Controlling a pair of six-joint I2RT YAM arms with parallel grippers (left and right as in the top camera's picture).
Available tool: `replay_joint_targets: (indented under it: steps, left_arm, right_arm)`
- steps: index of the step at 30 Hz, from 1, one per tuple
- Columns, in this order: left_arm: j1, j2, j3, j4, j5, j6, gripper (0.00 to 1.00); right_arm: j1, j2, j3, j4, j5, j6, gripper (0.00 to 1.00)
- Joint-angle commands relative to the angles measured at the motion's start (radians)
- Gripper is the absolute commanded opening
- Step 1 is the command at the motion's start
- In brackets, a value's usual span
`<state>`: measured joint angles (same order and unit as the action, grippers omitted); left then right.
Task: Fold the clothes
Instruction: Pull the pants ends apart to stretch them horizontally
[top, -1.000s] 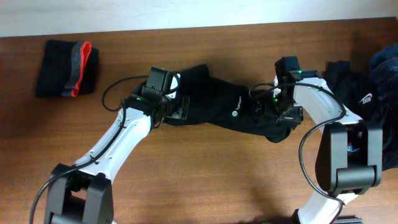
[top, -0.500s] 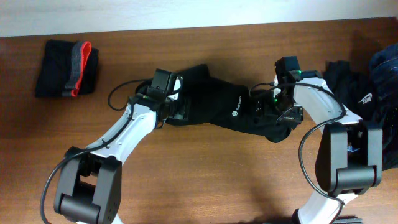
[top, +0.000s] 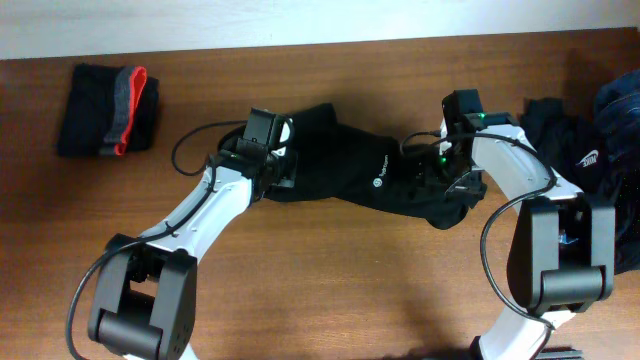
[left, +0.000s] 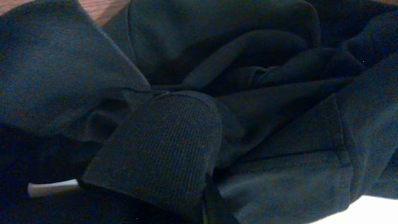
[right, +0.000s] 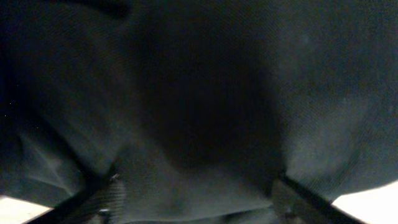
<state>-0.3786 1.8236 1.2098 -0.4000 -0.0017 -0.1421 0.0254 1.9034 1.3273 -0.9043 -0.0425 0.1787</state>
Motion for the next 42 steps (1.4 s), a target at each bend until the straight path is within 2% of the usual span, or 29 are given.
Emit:
replay_joint_targets:
  steps: [1,3,6,11,19,25,26,30,35,42]
  left_arm:
    - [0.019,0.009,0.014,0.003,-0.021,0.013,0.00]
    - [0.032,0.009,0.019,0.002,-0.020,0.026,0.00]
    - [0.048,0.009,0.030,-0.006,-0.021,0.055,0.00]
    - [0.089,0.009,0.060,-0.029,-0.020,0.061,0.00]
    - [0.145,0.009,0.134,-0.073,0.013,0.091,0.00]
    - [0.189,0.009,0.237,-0.187,0.013,0.091,0.00]
    - [0.197,0.009,0.243,-0.197,0.013,0.091,0.00]
    - [0.257,0.009,0.246,-0.228,0.013,0.091,0.00]
    - [0.322,0.009,0.246,-0.269,0.014,0.090,0.00]
    - [0.369,0.009,0.246,-0.314,0.013,0.091,0.00]
  right_arm:
    - [-0.006,0.007,-0.006,0.012,0.009,0.008,0.53]
    - [-0.006,0.007,-0.006,0.020,0.009,0.008,0.45]
    - [-0.006,0.007,-0.010,0.034,0.011,0.008,0.41]
    - [-0.006,0.009,-0.026,0.062,0.024,0.008,0.26]
    - [-0.007,0.018,-0.108,0.180,0.100,0.000,0.25]
    - [-0.008,0.018,-0.117,0.278,0.137,-0.018,0.24]
    - [-0.008,0.018,-0.117,0.293,0.137,-0.018,0.22]
    - [-0.008,0.018,-0.117,0.353,0.129,-0.045,0.04]
    - [-0.008,0.018,-0.117,0.408,0.126,-0.123,0.04]
    - [-0.008,0.018,-0.117,0.476,0.126,-0.125,0.04]
